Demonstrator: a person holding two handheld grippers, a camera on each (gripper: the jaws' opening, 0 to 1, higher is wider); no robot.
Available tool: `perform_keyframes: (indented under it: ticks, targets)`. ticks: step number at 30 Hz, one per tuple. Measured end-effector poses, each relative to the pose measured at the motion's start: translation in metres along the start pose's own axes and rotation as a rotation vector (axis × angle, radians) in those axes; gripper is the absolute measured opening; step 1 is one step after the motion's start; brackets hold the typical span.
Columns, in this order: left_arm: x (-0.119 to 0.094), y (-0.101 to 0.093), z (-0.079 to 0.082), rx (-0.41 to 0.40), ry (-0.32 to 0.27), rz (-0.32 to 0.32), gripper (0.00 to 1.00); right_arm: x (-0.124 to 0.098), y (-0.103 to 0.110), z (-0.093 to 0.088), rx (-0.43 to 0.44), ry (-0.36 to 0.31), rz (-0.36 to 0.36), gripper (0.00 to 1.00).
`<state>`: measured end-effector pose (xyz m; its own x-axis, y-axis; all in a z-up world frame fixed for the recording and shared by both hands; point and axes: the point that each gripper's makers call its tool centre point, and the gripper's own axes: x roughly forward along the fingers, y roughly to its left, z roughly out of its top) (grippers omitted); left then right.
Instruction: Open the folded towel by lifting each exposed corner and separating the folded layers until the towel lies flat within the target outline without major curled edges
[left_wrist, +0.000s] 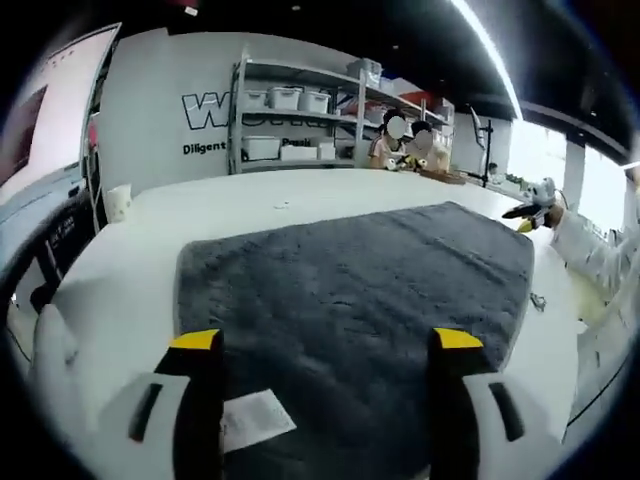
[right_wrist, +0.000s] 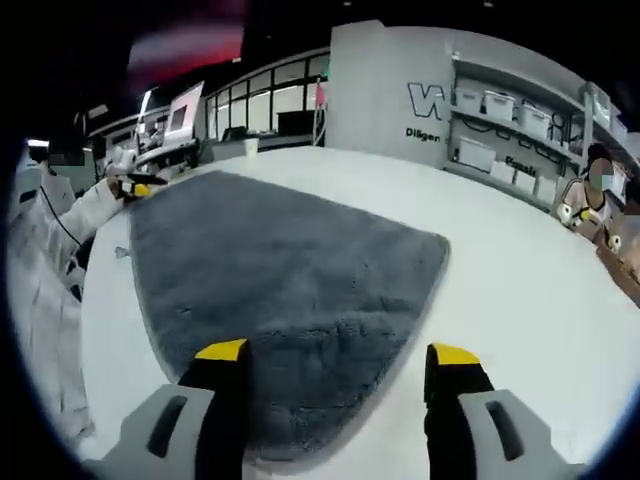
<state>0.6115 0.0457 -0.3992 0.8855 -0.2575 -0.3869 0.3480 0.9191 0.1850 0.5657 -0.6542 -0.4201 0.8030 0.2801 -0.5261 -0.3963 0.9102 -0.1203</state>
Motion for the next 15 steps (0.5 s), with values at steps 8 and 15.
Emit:
perform_keyframes:
  ticks: [8, 15]
  targets:
    - [-0.032, -0.037, -0.003, -0.111, -0.022, -0.128, 0.82, -0.037, 0.026, -0.015, 0.011, -0.008, 0.087, 0.57]
    - [-0.087, -0.077, -0.015, -0.129, -0.031, -0.252, 0.78, -0.083, 0.072, -0.042, -0.021, -0.005, 0.179, 0.54]
